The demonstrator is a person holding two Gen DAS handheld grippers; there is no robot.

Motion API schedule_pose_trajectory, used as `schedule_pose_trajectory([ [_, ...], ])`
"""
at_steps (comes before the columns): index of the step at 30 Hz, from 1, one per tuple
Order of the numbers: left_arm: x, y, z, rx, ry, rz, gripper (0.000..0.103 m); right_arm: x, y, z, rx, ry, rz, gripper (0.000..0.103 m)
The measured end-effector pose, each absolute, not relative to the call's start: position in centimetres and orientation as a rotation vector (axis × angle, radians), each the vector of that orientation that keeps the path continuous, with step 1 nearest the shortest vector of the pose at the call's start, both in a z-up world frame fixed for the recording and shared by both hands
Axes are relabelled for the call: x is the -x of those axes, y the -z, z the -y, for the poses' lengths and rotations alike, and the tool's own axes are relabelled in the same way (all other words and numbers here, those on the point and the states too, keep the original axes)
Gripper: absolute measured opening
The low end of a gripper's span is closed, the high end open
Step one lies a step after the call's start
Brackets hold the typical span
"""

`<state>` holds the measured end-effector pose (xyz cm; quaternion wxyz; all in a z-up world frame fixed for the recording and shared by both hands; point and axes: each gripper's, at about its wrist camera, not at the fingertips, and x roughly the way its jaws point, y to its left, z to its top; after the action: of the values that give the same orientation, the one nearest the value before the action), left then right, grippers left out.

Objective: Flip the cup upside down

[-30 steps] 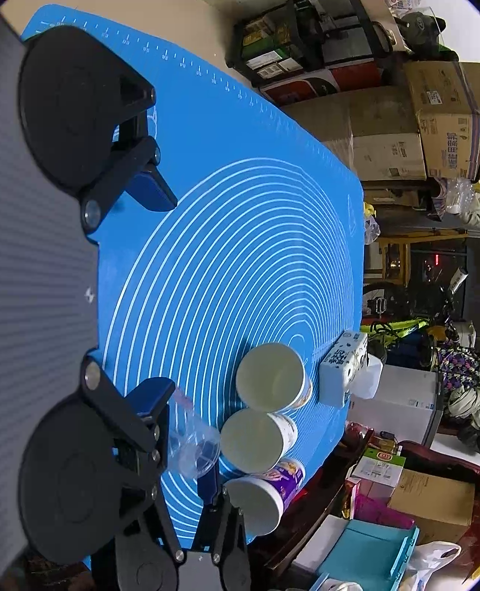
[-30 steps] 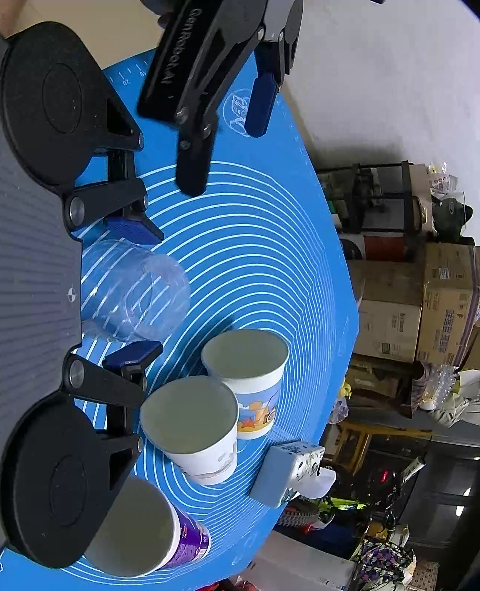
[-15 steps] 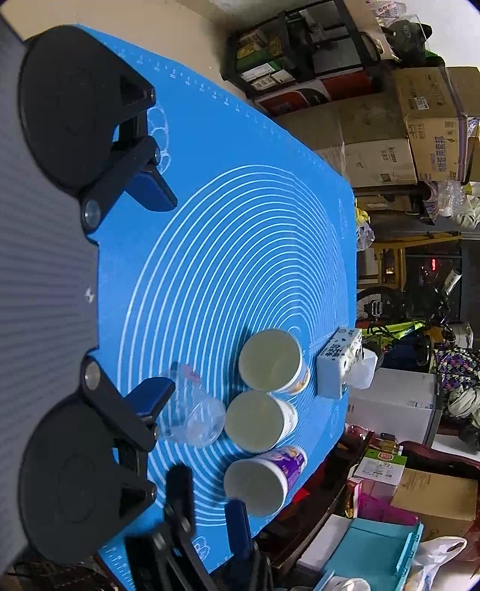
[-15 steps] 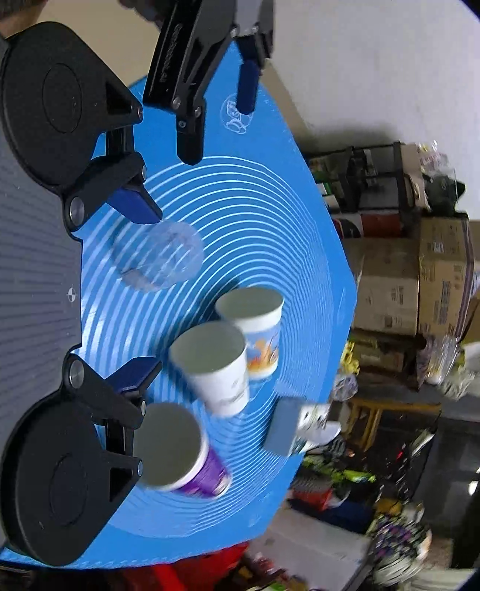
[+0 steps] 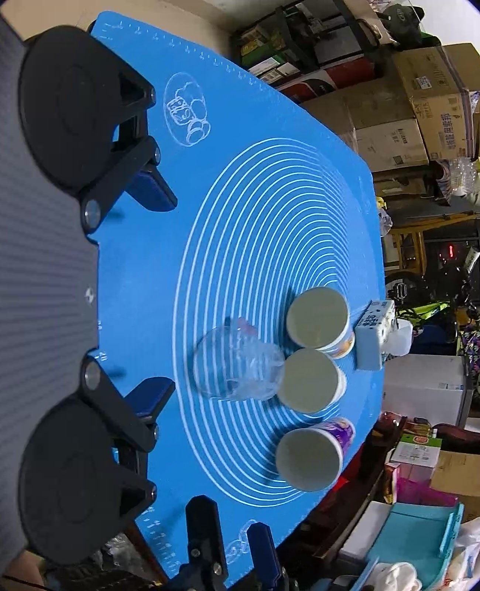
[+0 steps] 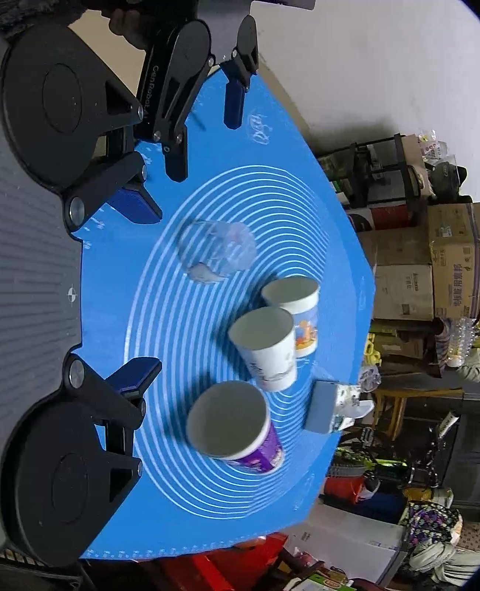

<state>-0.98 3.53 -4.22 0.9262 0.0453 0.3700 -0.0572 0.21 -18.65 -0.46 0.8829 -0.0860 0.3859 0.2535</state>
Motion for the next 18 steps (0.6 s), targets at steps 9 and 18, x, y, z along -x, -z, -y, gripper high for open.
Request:
schedule_pose_trajectory([
  [9, 1.5, 4.8, -2.5, -0.130, 0.130, -0.778, 0.096, 0.2, 1.0, 19.4, 0.156, -0.515, -0.821, 0.082],
  [18, 1.4, 4.8, -2.3, -0.129, 0.122, -0.764, 0.096, 0.3, 1.1, 19.4, 0.169, -0.522, -0.825, 0.082],
])
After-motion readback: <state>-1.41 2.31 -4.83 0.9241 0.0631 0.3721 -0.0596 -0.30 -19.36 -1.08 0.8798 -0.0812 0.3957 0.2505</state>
